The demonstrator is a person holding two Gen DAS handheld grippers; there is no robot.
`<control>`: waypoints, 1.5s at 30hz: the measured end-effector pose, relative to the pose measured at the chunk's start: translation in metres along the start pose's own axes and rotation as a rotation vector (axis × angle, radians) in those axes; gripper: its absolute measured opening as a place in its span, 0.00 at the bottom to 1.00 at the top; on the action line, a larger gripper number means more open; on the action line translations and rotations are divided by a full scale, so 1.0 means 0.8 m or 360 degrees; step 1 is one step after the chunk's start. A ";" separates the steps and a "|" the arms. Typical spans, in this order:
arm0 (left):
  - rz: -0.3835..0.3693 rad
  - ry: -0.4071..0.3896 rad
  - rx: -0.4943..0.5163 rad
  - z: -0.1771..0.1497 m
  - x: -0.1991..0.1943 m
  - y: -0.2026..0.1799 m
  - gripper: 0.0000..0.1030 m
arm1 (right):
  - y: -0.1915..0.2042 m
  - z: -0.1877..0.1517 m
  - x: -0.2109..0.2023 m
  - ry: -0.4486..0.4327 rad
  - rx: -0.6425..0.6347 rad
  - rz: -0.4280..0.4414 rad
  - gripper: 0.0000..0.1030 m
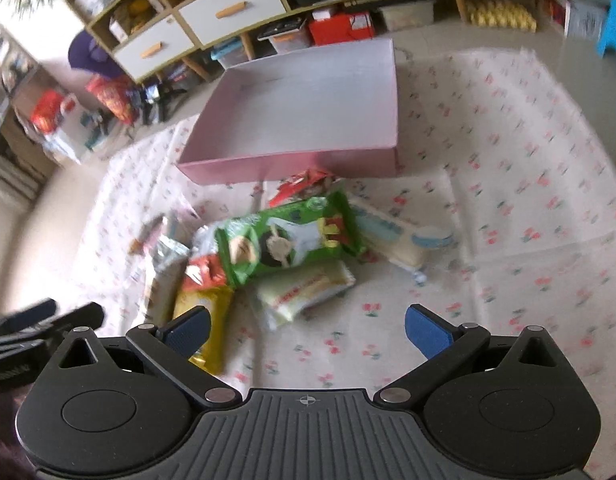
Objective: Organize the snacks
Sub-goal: 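Grasp the green chip bag with the right tool while the left tool grasps the white cookie roll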
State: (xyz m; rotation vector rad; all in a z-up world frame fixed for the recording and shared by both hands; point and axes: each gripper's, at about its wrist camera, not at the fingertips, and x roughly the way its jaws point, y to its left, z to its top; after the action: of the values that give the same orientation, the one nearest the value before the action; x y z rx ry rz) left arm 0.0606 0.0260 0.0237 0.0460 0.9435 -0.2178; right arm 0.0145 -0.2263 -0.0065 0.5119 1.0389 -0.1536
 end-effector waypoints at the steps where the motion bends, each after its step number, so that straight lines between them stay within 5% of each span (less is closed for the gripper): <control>1: -0.0018 -0.0004 -0.0023 0.000 0.004 0.004 0.97 | -0.005 0.000 0.005 0.0008 0.0056 0.0047 1.00; 7: -0.0174 0.0059 -0.0126 -0.004 0.032 0.026 0.85 | -0.031 0.005 0.036 0.0062 0.0332 0.0211 0.99; 15: -0.0237 0.0116 -0.0014 -0.008 0.059 0.026 0.66 | -0.041 0.020 0.056 -0.0008 0.0639 0.0358 0.95; 27: -0.0164 0.0157 0.0163 -0.015 0.073 0.023 0.45 | -0.046 0.025 0.096 -0.0016 0.0956 0.0441 0.73; 41: -0.0139 0.0210 0.0201 -0.019 0.085 0.023 0.46 | -0.060 0.018 0.116 -0.0064 0.1147 0.0384 0.57; 45: -0.0148 0.0223 0.0186 -0.018 0.088 0.024 0.32 | -0.065 0.015 0.113 -0.0074 0.1146 0.0399 0.53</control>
State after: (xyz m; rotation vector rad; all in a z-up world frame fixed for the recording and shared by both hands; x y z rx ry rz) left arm 0.0931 0.0355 -0.0424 0.1265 1.0726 -0.3591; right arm 0.0511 -0.2666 -0.0961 1.2781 0.8462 -0.3177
